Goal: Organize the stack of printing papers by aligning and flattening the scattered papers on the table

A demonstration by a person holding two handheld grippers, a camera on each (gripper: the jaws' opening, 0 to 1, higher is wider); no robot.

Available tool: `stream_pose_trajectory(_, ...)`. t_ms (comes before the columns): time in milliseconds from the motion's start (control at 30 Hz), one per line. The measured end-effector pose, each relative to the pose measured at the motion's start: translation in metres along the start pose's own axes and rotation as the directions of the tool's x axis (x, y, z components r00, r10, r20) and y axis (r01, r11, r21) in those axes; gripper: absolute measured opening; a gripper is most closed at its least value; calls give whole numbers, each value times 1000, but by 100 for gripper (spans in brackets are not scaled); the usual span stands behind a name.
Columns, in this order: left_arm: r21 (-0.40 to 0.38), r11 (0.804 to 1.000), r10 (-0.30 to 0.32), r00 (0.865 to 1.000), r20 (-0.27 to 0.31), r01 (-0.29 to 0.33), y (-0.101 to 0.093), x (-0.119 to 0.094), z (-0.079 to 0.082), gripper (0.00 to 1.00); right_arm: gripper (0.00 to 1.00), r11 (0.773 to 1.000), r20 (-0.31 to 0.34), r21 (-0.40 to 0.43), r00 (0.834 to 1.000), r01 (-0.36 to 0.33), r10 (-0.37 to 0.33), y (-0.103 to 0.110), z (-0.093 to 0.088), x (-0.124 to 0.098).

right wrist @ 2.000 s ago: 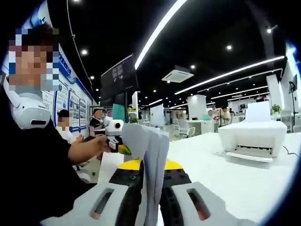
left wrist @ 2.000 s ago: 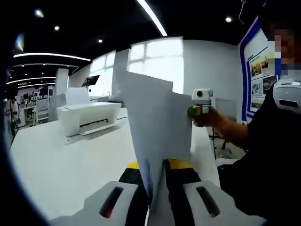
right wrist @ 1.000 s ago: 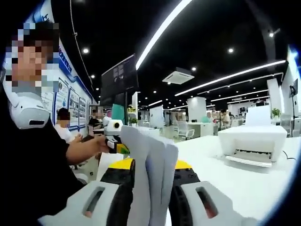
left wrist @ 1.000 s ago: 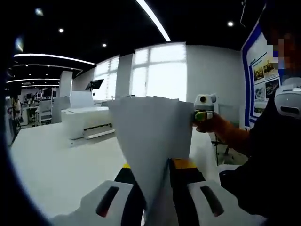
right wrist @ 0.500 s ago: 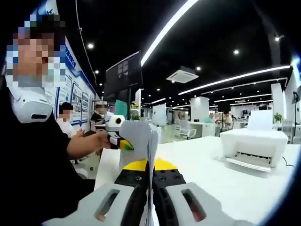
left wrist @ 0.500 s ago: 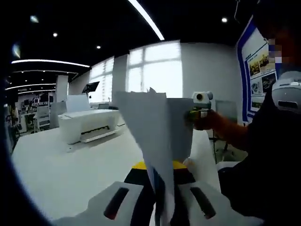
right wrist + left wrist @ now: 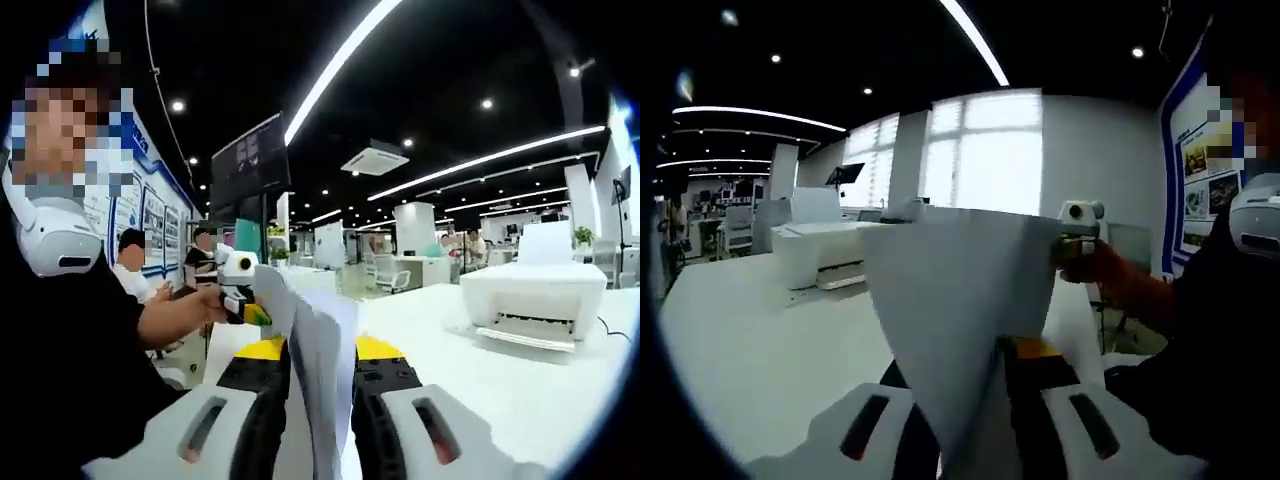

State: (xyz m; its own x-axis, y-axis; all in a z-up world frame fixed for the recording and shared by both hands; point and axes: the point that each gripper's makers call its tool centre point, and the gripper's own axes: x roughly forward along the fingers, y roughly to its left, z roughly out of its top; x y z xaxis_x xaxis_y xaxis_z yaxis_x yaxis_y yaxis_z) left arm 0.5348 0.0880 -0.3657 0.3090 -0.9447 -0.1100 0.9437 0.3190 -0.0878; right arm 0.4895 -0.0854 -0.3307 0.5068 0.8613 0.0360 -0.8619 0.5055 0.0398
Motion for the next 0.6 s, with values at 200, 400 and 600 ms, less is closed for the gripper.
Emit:
stream_pose_trajectory(200,65,997,-50,999,1,50,-11,2,2,7,14,1000,5,-15,1000,0,0,-1,3,0)
stream_pose_trajectory(400,63,996,-64,998,11,63,-15,3,2,6,14,1000,-9,-13,1000,-2,2,-2,2,-1)
stream_pose_trajectory(600,59,996,-70,997,9,69,-16,2,2,6,18,999,-51,-45,999,2,-4,-6,8,-3)
